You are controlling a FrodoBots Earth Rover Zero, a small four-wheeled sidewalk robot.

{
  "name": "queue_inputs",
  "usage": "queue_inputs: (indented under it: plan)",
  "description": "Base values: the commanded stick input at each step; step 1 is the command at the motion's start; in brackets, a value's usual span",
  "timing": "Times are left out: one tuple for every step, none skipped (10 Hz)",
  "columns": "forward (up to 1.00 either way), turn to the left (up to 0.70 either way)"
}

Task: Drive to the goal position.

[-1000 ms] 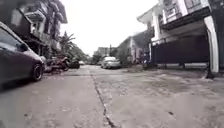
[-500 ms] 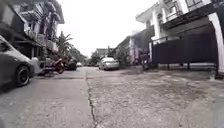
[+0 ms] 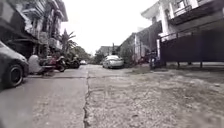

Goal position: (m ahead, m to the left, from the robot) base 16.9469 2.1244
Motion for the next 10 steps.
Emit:
queue_inputs:
  plan:
    - [1.0,0.0]
    - [1.0,0.0]
    - [1.0,0.0]
    - [1.0,0.01]
    - [1.0,0.2]
    - [1.0,0.27]
    - [1.0,0.27]
    - [1.0,0.27]
    - [1.0,0.08]
    - [1.0,0.0]
